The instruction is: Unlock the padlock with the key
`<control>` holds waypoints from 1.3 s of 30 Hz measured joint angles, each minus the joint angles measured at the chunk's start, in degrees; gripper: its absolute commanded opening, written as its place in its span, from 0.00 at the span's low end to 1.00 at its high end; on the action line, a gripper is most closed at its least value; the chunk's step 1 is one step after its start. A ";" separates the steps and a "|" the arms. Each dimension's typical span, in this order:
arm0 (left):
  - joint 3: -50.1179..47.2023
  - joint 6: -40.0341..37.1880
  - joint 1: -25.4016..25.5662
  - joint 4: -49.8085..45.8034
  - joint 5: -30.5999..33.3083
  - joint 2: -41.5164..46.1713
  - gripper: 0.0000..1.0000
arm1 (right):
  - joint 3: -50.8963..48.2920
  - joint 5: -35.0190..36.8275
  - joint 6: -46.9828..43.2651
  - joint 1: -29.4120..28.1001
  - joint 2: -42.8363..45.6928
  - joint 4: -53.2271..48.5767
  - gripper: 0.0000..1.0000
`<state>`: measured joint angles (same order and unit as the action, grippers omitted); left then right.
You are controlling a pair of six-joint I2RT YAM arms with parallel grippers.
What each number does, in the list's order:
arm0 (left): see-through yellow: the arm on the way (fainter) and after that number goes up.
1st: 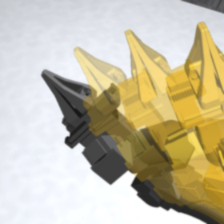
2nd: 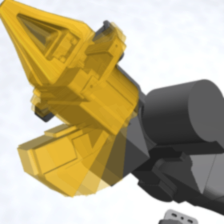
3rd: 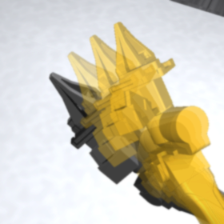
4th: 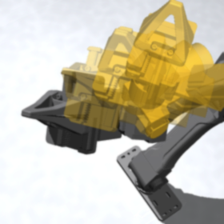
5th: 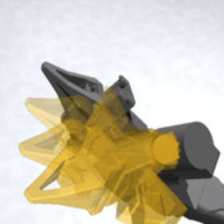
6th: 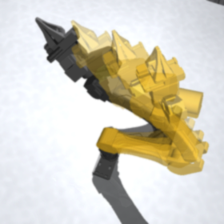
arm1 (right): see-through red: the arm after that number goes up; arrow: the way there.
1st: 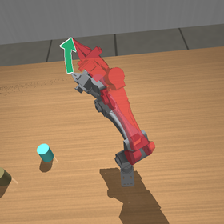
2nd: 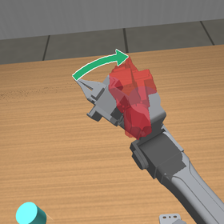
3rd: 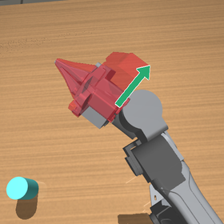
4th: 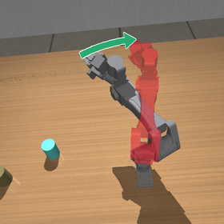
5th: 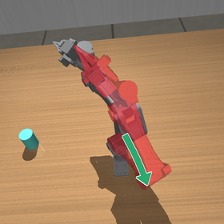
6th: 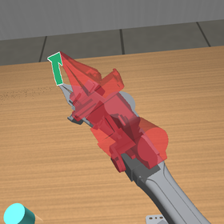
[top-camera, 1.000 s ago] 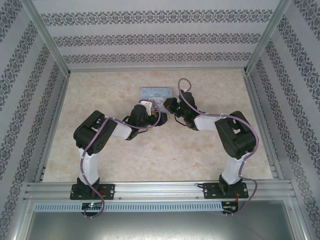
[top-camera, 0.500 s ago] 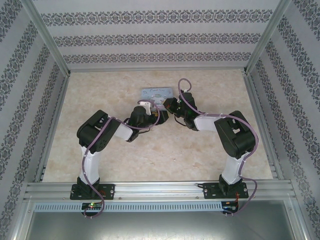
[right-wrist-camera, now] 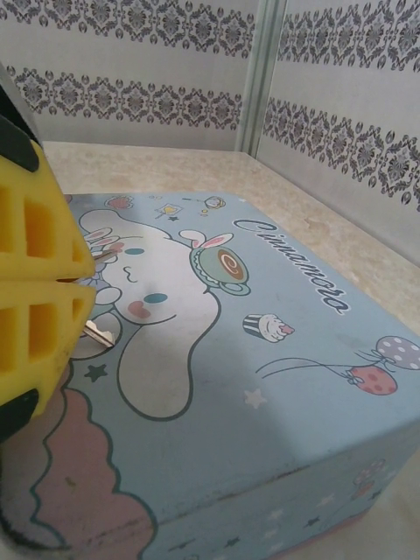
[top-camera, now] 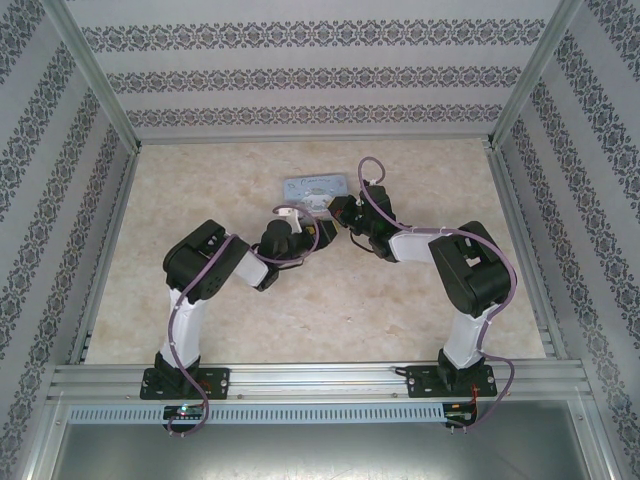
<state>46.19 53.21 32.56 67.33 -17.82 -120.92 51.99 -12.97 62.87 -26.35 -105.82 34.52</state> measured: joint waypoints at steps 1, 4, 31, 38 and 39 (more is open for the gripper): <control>-0.17 0.72 0.11 0.85 0.15 -0.20 0.73 | 0.00 0.00 0.00 0.00 0.00 0.02 0.00; -0.33 2.73 0.39 3.17 0.74 -1.07 0.72 | 0.00 -0.02 0.00 0.00 0.00 0.02 0.00; -0.74 7.89 0.85 5.68 6.78 -3.87 0.32 | -0.90 -0.02 0.44 0.00 0.00 1.29 0.00; -0.33 7.89 0.87 5.05 7.43 -3.87 0.23 | -0.92 -0.02 0.48 0.00 0.00 1.31 0.00; -0.26 7.91 0.87 4.90 7.48 -3.87 0.22 | -0.90 -0.02 0.52 0.00 0.00 1.31 0.00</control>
<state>45.93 61.12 33.43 72.23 -10.35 -124.79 51.09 -12.99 63.40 -26.35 -105.82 35.83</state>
